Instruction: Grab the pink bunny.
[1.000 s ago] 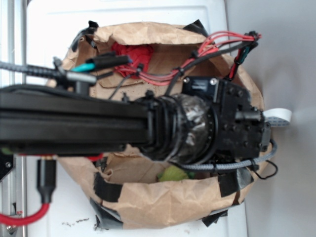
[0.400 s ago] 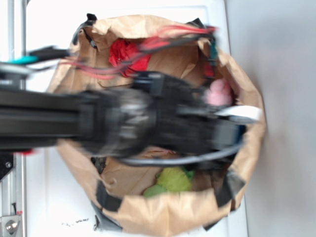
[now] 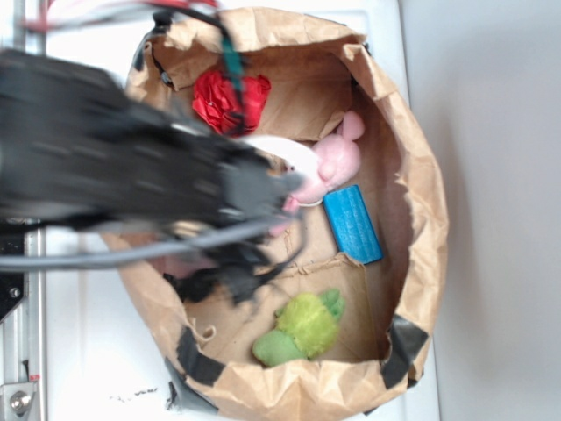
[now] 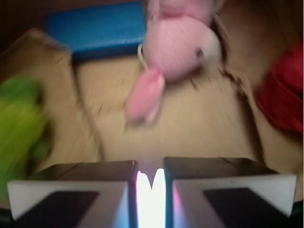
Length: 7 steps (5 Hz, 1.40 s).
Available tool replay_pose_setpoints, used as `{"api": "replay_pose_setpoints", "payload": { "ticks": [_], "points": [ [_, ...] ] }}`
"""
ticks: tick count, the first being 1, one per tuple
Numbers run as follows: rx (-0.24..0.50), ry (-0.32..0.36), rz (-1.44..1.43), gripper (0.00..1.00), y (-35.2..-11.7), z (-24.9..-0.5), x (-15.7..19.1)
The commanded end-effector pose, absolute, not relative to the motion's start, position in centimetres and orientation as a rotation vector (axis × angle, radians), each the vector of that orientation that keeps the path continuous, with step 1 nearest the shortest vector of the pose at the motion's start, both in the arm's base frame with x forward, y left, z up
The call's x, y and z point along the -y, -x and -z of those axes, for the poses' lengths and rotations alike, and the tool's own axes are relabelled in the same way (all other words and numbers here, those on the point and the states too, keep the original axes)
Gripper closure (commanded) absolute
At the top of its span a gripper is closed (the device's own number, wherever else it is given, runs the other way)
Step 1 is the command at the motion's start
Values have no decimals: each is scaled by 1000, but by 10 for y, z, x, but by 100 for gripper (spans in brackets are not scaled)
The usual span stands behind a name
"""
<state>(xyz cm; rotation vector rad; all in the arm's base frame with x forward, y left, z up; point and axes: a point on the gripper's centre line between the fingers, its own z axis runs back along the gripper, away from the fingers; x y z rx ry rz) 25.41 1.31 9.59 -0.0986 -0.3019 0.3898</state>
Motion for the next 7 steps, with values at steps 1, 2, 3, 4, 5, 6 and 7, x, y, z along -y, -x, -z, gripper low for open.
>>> {"api": "replay_pose_setpoints", "payload": {
  "ticks": [1,2,3,4,5,6,7],
  "points": [
    [350,134,-400,100,-261,-137,-30],
    [328,149,-405,100,-275,-146,-44],
    [314,122,-400,16,-285,-138,-52],
    [339,90,-395,0,-299,-117,-64],
    [369,62,-354,0,-308,-103,-67],
    [399,43,-304,0,-311,-89,-65],
    [410,46,-262,0,-315,-79,-61]
  ]
}}
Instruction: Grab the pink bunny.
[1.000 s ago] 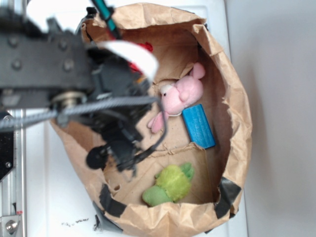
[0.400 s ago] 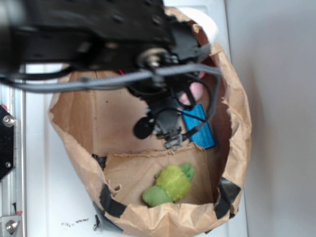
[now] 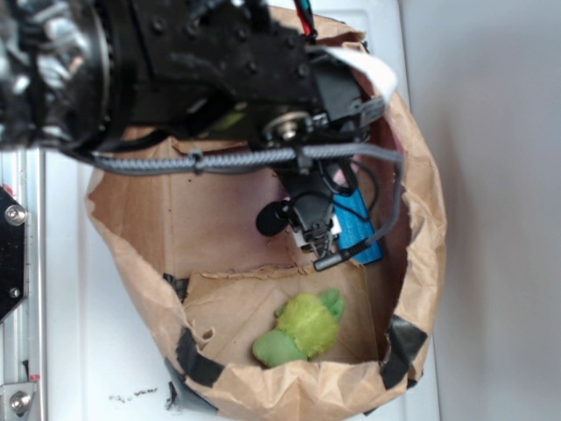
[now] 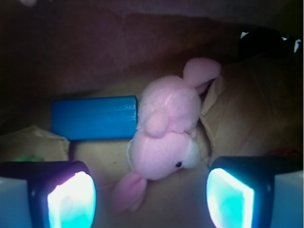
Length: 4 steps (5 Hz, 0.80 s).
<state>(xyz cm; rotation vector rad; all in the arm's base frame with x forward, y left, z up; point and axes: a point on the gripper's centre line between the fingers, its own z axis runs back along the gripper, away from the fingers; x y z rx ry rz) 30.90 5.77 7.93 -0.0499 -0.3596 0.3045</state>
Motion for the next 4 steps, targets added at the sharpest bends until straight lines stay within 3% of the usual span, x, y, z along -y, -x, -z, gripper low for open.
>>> {"api": "replay_pose_setpoints", "payload": {
  "ticks": [1,4],
  "points": [
    [389,47,-220,0,-320,-78,-62],
    [370,57,-236,0,-323,-71,-62]
  ]
}}
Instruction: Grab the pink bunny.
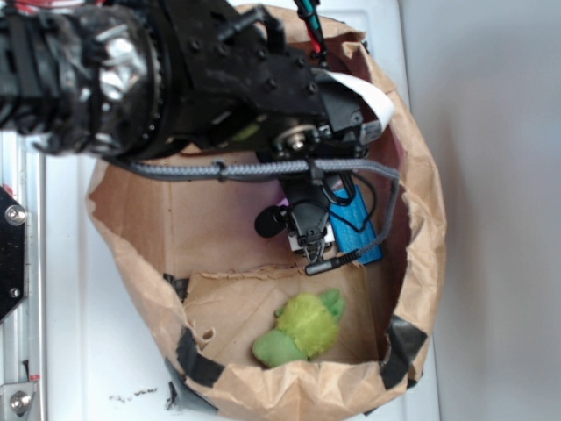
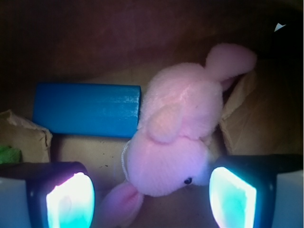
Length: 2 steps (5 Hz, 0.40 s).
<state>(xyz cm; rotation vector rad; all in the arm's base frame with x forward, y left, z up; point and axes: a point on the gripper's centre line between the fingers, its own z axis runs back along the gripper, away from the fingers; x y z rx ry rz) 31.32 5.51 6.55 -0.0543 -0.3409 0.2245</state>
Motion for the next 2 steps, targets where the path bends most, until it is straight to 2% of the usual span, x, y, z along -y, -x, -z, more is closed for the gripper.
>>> {"api": "replay_pose_setpoints", "payload": {
  "ticks": [1,2],
  "points": [
    [355,32,-230,0,-328,-59,-56],
    [352,-3,-217,0,-329,-43,-51]
  ]
}}
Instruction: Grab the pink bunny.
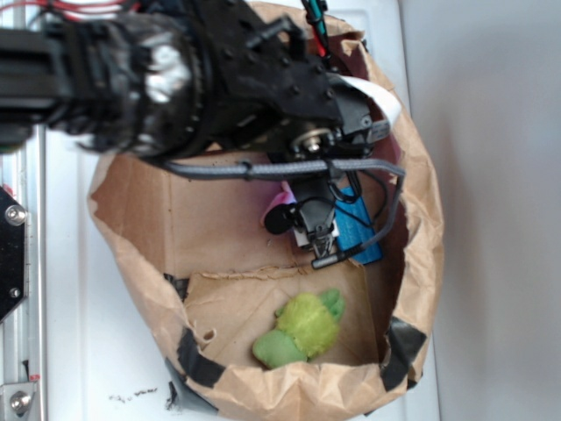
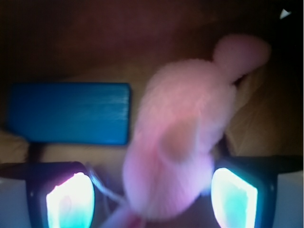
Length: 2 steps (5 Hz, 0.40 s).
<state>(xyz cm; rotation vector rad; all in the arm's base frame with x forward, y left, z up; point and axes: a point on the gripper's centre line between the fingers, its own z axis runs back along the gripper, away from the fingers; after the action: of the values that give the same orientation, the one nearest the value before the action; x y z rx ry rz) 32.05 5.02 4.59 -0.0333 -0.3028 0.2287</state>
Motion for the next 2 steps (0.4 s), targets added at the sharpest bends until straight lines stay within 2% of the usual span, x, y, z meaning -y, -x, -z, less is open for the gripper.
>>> {"api": "replay_pose_setpoints", "payload": {
  "ticks": [1,2],
  "points": [
    [372,-38,-180,0,-325,-34,-44],
    [375,-28,-166,0,-322,-36,-42]
  ]
}}
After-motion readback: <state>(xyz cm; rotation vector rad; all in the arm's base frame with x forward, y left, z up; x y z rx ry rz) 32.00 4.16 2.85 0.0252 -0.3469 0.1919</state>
